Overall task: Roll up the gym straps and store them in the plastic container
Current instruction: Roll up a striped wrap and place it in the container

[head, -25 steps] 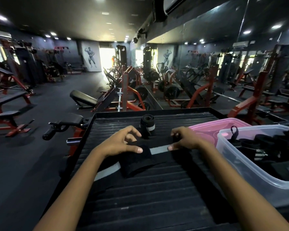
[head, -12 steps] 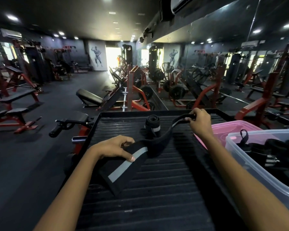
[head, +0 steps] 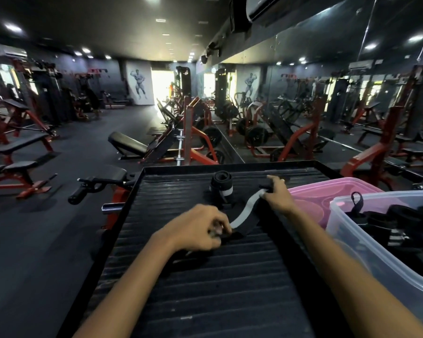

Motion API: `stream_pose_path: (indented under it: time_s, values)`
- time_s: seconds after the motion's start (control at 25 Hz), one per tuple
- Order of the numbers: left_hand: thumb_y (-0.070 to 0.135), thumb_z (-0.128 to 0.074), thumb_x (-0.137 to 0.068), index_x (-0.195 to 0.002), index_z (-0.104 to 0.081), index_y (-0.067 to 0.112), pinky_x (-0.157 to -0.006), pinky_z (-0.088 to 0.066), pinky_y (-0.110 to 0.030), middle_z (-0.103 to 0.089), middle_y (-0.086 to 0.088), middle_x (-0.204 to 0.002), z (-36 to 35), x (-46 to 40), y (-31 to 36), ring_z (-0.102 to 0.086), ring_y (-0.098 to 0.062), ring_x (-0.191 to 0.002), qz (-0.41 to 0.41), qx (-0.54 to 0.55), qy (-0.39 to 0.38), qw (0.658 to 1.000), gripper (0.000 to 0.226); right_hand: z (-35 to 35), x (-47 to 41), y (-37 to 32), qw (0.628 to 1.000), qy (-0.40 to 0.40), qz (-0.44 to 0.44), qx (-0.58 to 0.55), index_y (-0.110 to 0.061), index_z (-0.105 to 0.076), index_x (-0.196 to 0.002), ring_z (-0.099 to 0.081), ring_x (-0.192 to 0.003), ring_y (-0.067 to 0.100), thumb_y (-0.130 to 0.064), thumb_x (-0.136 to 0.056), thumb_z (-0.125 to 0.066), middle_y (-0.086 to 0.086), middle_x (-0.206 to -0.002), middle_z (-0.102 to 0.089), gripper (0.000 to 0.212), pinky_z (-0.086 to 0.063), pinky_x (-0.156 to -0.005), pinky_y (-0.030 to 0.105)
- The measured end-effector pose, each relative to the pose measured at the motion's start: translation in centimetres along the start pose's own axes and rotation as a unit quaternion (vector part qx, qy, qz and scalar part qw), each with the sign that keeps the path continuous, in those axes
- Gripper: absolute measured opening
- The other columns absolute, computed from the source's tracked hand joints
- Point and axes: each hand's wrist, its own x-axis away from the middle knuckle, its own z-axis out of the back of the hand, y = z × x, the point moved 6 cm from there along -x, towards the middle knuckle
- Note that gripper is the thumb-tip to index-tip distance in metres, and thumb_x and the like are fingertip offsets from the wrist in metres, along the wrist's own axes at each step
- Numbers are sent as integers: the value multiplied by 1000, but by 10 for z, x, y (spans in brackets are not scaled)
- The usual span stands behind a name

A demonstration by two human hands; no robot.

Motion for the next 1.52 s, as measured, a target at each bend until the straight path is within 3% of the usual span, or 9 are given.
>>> stream_pose_path:
  time_s: [0.12, 0.36, 0.56, 0.84, 0.96, 1.04, 1.24, 1.4, 1.52]
  values:
    - [39, -73, -77, -120, -48, 36, -100, -43, -40, -30, 11, -135, -31, 5, -6, -37, -14, -117, 55, -56, -161, 984, 50, -4, 2, 3, 991, -7, 43, 125, -6, -35, -140, -37, -133, 35, -12, -89, -62, 22, -146, -30, 58, -31, -107, 35]
    - [33, -73, -81, -125, -49, 39, -101, -45, -36, -42, 6, -129, -15, 3, -41, -48, -14, -119, 71, 53, -61, 994, 50, -15, 49, -26, 935, 58, 130, 324, -6, -48, -119, -49, -114, 39, -24, -89, -57, 17, -129, -41, 36, -46, -90, 45]
    - [14, -74, -82, -110, -66, 29, -72, -52, -24, -62, 0, -103, -8, 16, -56, -59, -10, -75, 81, 191, -21, 978, 32, -44, 124, -65, 947, -173, 249, 110, -12, -66, -103, -61, -95, 16, -25, -83, -72, 5, -103, -66, 24, -49, -89, 34]
    - [-5, -62, -87, -100, -66, 2, -56, -51, -16, -67, -2, -77, -26, 38, -35, -65, -4, -62, 113, 410, -58, 903, 15, -56, 210, -57, 909, -242, 292, 170, -41, -36, -135, -27, -135, 6, -68, -66, -69, -12, -146, -31, 81, -27, -110, 31]
    - [-10, -54, -90, -96, -65, -3, -60, -55, -19, -67, -15, -92, -29, 36, -30, -70, -13, -73, 141, 474, -30, 869, 14, -41, 214, -60, 930, -138, 334, 75, -27, -59, -104, -54, -99, 2, -43, -86, -66, -9, -107, -58, 25, -43, -85, 24]
    - [-6, -48, -95, -95, -65, 2, -61, -56, -20, -62, -13, -100, -27, 33, -25, -65, -16, -78, 133, 459, -1, 878, 18, -20, 203, -55, 955, -79, 284, -25, -26, -61, -84, -56, -75, -1, -28, -87, -68, -12, -79, -61, 9, -43, -69, 21]
    - [21, -62, -91, -113, -65, 28, -94, -51, -31, -60, 6, -124, 0, 32, 2, -60, -11, -111, -49, 313, 126, 940, 23, 1, 180, -45, 965, -18, 164, -205, -5, -52, -90, -59, -54, 11, -11, -70, -83, -4, -68, -60, 37, -48, -51, 22]
    - [27, -85, -68, -143, -36, 40, -104, -39, -14, -41, 19, -140, -10, 31, 11, -39, 9, -128, -108, 167, 124, 972, 91, -8, 164, -42, 920, -70, 55, -382, -8, -56, -76, -44, -37, 6, -22, -64, -80, 2, -55, -50, 31, -38, -38, 16]
    - [20, -84, -69, -113, -67, 23, -89, -45, -19, -62, 10, -112, -8, 31, 8, -56, 2, -106, -127, 120, 186, 967, 48, -23, 162, -38, 917, -135, 27, -374, -8, -64, -79, -46, -48, 6, -35, -68, -75, -1, -57, -54, 32, -41, -49, 15]
